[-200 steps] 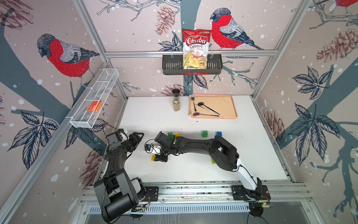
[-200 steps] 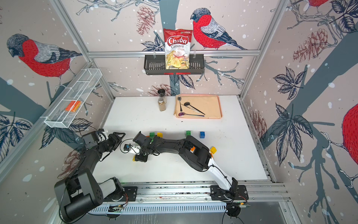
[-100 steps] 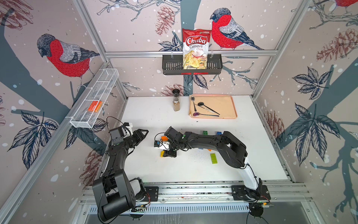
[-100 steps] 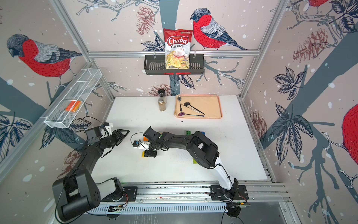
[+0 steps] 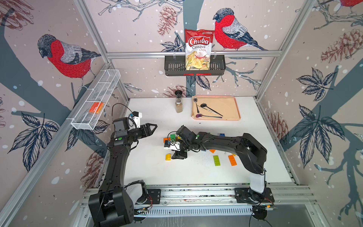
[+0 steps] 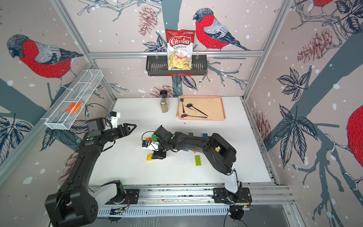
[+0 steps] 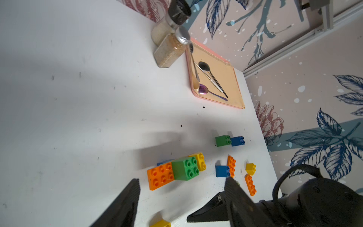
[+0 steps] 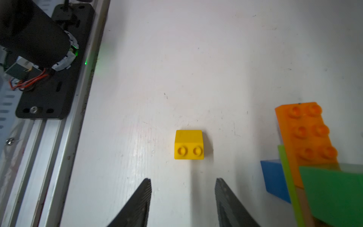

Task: Assemble a fork with lego
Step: Place the lego brick at the center of the board, then pick up the lego brick from the center of the board.

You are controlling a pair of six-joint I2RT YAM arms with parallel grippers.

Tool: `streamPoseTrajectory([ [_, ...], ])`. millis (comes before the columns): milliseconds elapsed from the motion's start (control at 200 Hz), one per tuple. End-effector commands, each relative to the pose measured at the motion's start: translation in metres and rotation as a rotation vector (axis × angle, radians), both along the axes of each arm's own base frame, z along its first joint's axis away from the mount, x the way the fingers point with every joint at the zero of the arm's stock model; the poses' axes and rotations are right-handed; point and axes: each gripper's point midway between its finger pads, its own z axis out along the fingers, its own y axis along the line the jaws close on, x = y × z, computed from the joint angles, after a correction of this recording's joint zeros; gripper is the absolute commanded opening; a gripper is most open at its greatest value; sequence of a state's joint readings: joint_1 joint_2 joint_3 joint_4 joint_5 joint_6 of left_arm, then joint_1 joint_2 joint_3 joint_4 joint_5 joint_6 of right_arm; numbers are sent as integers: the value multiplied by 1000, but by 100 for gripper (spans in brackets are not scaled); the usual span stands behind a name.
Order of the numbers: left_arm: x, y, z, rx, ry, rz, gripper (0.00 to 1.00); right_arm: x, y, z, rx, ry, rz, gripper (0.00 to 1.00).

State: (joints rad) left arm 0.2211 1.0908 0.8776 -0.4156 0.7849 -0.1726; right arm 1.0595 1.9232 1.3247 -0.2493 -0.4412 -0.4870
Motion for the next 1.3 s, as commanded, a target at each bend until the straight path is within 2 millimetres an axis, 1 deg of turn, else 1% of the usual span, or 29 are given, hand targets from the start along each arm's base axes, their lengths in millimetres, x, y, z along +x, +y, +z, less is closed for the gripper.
streamPoseTrajectory([
  [0, -8, -11, 9, 169, -73, -119, 69, 1, -11, 21, 65, 19, -27, 55],
  [45, -9, -17, 18, 248, -119, -153, 69, 7, -19, 27, 80, 21, -65, 54],
  [70, -10, -20, 19, 286, -137, -168, 69, 10, -24, 30, 89, 26, -88, 54],
  [200, -25, -34, 33, 408, -290, -298, 69, 31, -54, 48, 154, 62, -226, 54],
  [230, -30, -38, 33, 426, -316, -339, 69, 37, -60, 53, 177, 74, -261, 54],
  [270, -39, -44, 26, 452, -319, -405, 69, 43, -69, 60, 204, 88, -307, 54],
  [280, -40, -45, 32, 460, -332, -414, 69, 46, -72, 61, 210, 90, -319, 54],
  [295, -42, -46, 33, 479, -341, -437, 69, 48, -75, 63, 218, 96, -335, 54],
  [345, -52, -49, 24, 537, -326, -518, 69, 54, -87, 70, 253, 108, -380, 54],
  [410, -61, -53, 14, 587, -300, -615, 69, 57, -100, 79, 304, 112, -412, 54],
  [450, -66, -56, 8, 621, -302, -678, 67, 57, -109, 81, 326, 117, -429, 54],
  [515, -66, -56, -6, 717, -312, -735, 65, 58, -119, 83, 342, 126, -450, 54],
  [560, -66, -56, -9, 758, -326, -768, 65, 59, -124, 83, 344, 127, -463, 54],
  [655, -70, -63, -12, 831, -390, -850, 64, 60, -135, 78, 334, 144, -494, 54],
  [745, -73, -66, -19, 893, -404, -923, 64, 69, -143, 79, 360, 195, -557, 55],
  [855, -86, -69, -45, 915, -314, -1065, 61, 74, -149, 80, 402, 279, -614, 55],
  [940, -95, -72, -55, 921, -296, -1144, 60, 73, -152, 80, 429, 291, -639, 55],
  [1001, -102, -75, -60, 919, -301, -1191, 60, 73, -154, 76, 427, 303, -652, 56],
  [1101, -114, -76, -80, 921, -278, -1273, 60, 74, -155, 68, 413, 327, -665, 55],
  [1131, -115, -79, -82, 921, -284, -1293, 60, 74, -155, 66, 410, 332, -665, 56],
  [1141, -119, -78, -89, 915, -267, -1307, 60, 74, -155, 65, 408, 334, -666, 56],
  [1156, -121, -78, -93, 910, -258, -1316, 60, 75, -155, 63, 404, 336, -668, 55],
  [1226, -123, -80, -105, 902, -252, -1336, 60, 76, -155, 61, 399, 345, -667, 56],
  [1296, -120, -84, -113, 893, -266, -1337, 60, 76, -154, 60, 397, 354, -663, 55],
])
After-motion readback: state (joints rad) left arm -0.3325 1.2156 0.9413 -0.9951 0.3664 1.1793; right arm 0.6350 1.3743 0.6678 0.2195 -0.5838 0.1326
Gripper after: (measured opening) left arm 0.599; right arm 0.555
